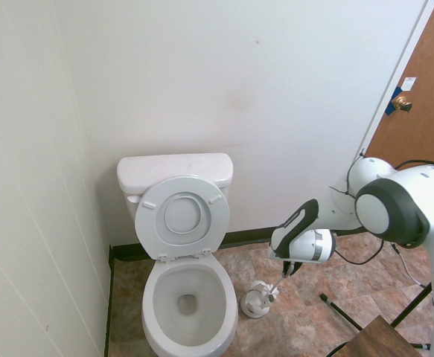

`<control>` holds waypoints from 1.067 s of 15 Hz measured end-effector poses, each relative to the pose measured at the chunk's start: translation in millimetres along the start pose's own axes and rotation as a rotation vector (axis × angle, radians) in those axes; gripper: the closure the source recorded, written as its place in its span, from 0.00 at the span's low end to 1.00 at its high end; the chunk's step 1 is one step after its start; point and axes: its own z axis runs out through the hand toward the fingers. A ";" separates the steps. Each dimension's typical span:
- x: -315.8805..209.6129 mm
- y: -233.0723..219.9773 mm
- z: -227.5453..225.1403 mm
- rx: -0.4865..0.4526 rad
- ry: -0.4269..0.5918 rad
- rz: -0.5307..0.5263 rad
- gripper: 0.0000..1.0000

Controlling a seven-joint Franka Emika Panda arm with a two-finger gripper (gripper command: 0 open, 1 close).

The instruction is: Clean the toilet

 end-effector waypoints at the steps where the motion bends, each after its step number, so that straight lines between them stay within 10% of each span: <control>1: 2.5 7.0 -20.3 0.012 0.010 0.000 1.00; 16: -108.9 -50.7 -269.6 0.095 0.045 -0.144 1.00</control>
